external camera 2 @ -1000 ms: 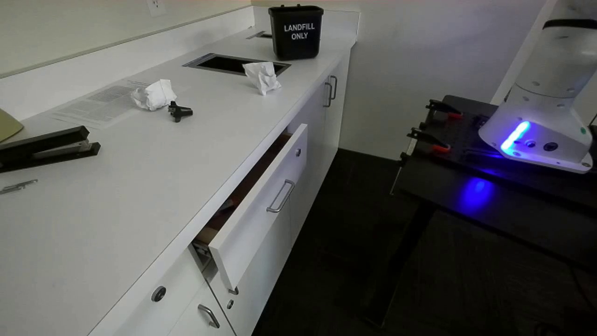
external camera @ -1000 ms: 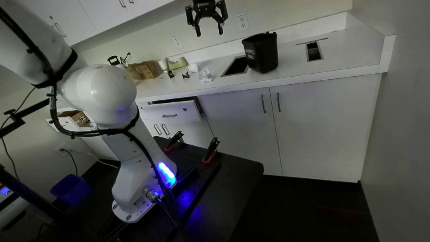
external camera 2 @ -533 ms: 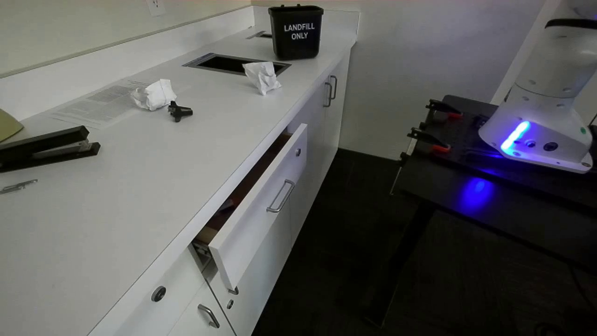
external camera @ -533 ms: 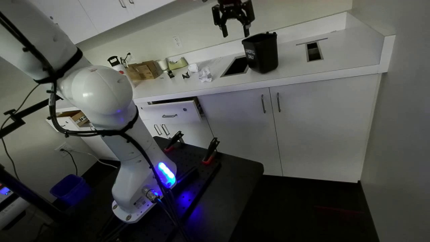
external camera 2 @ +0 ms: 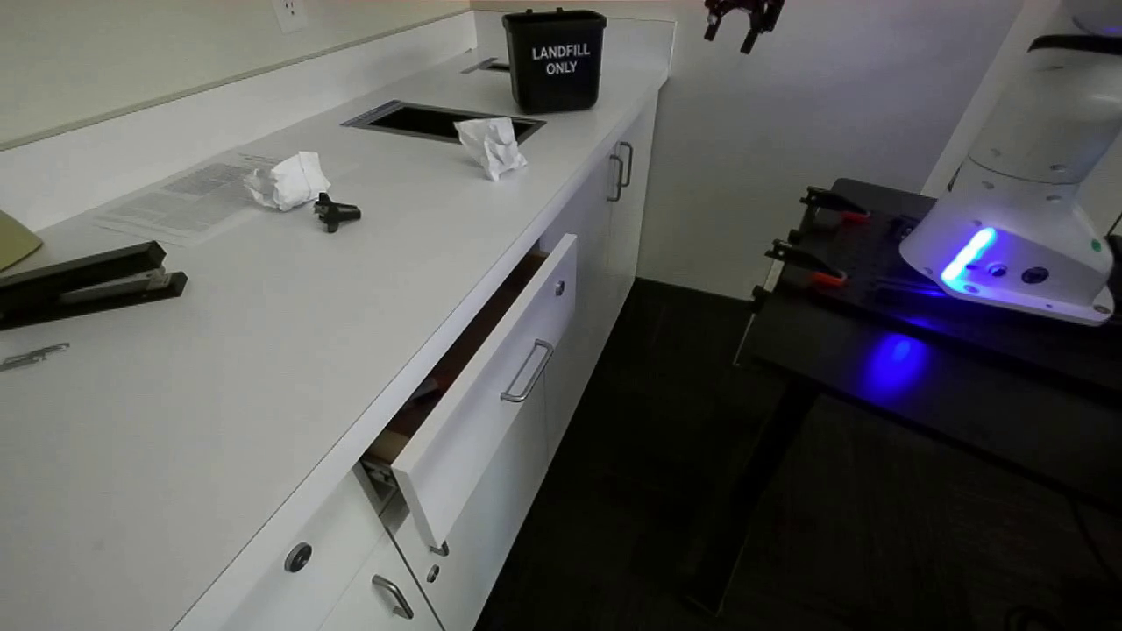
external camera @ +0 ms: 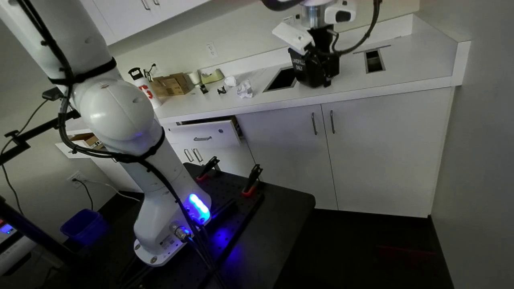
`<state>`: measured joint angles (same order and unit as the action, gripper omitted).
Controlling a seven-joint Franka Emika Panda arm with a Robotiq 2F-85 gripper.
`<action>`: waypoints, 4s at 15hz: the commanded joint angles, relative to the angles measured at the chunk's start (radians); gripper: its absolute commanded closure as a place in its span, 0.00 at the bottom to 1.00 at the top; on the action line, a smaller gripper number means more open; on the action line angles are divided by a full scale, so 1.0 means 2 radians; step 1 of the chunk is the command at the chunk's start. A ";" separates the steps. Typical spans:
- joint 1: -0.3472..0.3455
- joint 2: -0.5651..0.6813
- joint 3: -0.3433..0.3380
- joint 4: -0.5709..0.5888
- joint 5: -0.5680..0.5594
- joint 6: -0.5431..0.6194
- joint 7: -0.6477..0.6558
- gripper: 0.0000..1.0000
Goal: Open the bottom right cabinet door
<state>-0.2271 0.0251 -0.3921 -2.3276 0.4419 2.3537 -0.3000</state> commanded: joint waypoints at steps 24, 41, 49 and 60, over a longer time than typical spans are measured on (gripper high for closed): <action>-0.183 0.372 0.082 0.228 0.400 -0.182 0.033 0.00; -0.176 0.447 0.075 0.254 0.542 -0.313 0.161 0.00; -0.161 0.476 0.082 0.252 0.649 -0.289 0.280 0.00; -0.157 0.508 0.093 0.257 0.718 -0.324 0.308 0.00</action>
<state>-0.5542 1.0334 -0.2075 -1.8192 1.8410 1.7380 0.2816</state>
